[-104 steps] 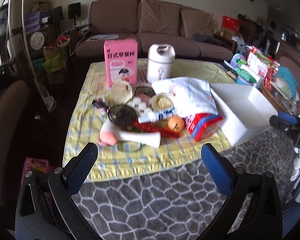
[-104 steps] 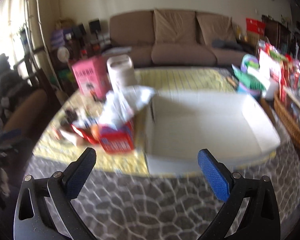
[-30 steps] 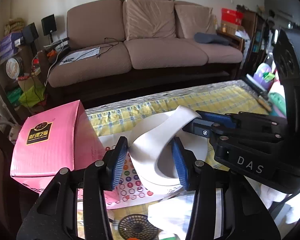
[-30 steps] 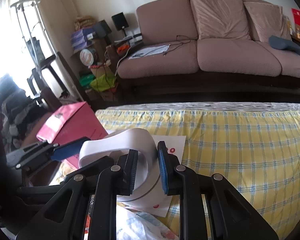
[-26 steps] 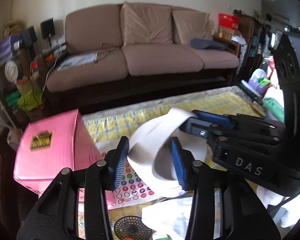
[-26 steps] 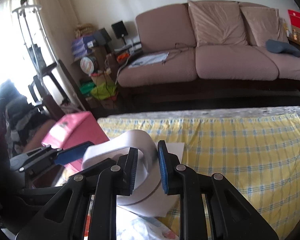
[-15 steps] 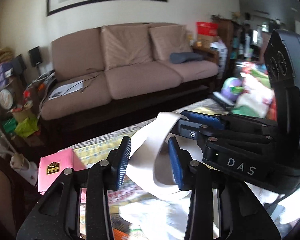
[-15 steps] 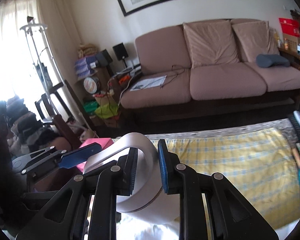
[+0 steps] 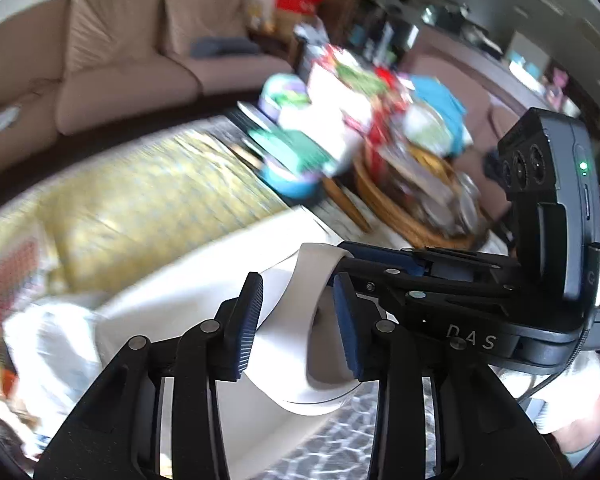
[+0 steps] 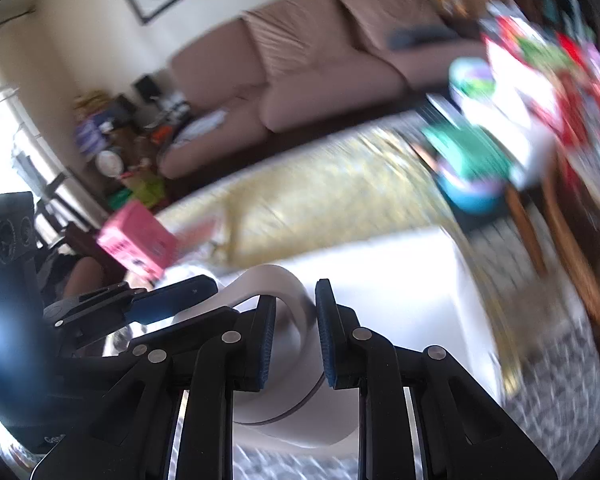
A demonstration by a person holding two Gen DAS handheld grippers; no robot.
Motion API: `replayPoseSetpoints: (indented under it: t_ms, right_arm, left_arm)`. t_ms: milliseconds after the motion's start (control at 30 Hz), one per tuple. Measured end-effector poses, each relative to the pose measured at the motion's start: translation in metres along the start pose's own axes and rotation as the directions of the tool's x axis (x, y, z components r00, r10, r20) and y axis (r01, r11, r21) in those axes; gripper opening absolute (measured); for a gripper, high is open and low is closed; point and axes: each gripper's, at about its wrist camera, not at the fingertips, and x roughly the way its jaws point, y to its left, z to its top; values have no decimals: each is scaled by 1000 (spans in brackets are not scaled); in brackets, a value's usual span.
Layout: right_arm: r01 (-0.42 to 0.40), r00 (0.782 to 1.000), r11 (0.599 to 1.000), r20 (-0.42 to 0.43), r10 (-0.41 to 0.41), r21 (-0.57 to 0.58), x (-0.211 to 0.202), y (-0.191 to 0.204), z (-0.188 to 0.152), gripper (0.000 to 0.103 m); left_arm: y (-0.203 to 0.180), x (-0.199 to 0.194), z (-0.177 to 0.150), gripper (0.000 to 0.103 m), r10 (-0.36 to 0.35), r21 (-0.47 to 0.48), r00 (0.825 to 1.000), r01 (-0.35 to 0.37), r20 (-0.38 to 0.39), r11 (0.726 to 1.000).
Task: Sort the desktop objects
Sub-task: 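Carry the humidifier into the white cardboard box and open the right tool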
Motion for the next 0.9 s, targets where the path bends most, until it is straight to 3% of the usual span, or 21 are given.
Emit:
replayPoseSetpoints:
  t_ms: [167,300,433,500,533,667,733,900]
  right_arm:
    - [79,996,997,-32,-79,12,6,-41,-13,19]
    - [59,998,997,-19,-58,52,19,-57,4,18]
    - [65,998,997,-8,-64,43,42,-57,21,18]
    - [59,998,997,-13,-58,50,54,-58,28,20]
    - [59,998,997,-14,-58,58,61,-57,32,24]
    - [43,997,996,-65,-38,79,82,-57,38,61]
    - [41,996,995,-86,-33,89,87,-58,38,68]
    - [80,994,993,-78,-73,90,81,-63,38,71]
  left_arm:
    - [-22,51,-7,33,-38,-3,996,38,-81,999]
    - [-17,67,-7,34,-19,2,997,20,-78,1000]
    - [8,77,5,50,29,-20,997,-31,-68,999]
    - [24,77,9,53,48,-52,997,-51,-57,997]
    - [33,75,9,54,56,-68,997,-59,-50,996]
    - [59,74,2,60,79,-119,995,-86,-61,989]
    - [69,71,-6,63,72,-141,996,-80,-58,987]
    - [84,74,-11,76,53,-230,998,-61,-40,971]
